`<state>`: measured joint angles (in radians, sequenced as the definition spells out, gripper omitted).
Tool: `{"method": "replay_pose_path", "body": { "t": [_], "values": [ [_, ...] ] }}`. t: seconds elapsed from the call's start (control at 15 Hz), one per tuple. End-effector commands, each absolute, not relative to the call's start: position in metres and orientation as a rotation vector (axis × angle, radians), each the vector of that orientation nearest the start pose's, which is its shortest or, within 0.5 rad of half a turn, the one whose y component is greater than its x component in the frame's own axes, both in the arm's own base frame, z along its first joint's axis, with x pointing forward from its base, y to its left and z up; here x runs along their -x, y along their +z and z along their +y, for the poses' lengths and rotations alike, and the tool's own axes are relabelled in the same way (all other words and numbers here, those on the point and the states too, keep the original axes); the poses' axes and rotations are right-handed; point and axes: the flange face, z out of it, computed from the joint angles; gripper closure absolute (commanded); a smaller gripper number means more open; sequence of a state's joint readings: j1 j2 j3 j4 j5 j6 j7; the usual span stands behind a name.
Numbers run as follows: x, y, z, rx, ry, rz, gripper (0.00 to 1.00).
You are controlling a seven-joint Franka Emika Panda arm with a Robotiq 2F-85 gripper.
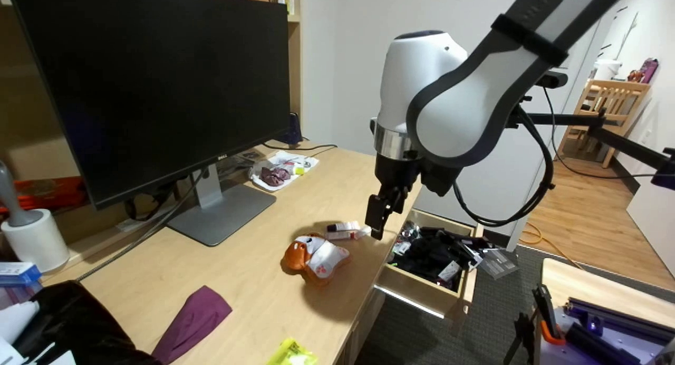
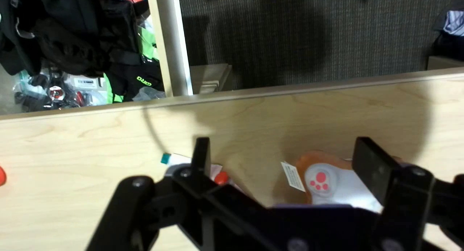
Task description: Pick the pair of gloves on the desk and put them in the drawer
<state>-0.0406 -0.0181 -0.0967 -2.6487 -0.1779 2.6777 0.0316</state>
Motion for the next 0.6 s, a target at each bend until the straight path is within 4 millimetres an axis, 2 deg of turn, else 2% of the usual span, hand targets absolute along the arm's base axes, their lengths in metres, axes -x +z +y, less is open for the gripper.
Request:
{"method": "replay_pose_path", "body": {
  "t": [0.0,0.13,0.33,0.53],
  "values": [
    [-0.4361,0.2778,-0.0259,3.213,-0.062,-0.013,0.0],
    [-0.4402,0.2829,-0.0192,3.204,-0.037,-0.039,0.0],
    [-0.4393,0.2817,-0.0192,3.175,0.033,-0.03,0.0],
    [-0.4407,0.2786,-0.02,3.191,0.009,-0.009,0.0]
  ]
}}
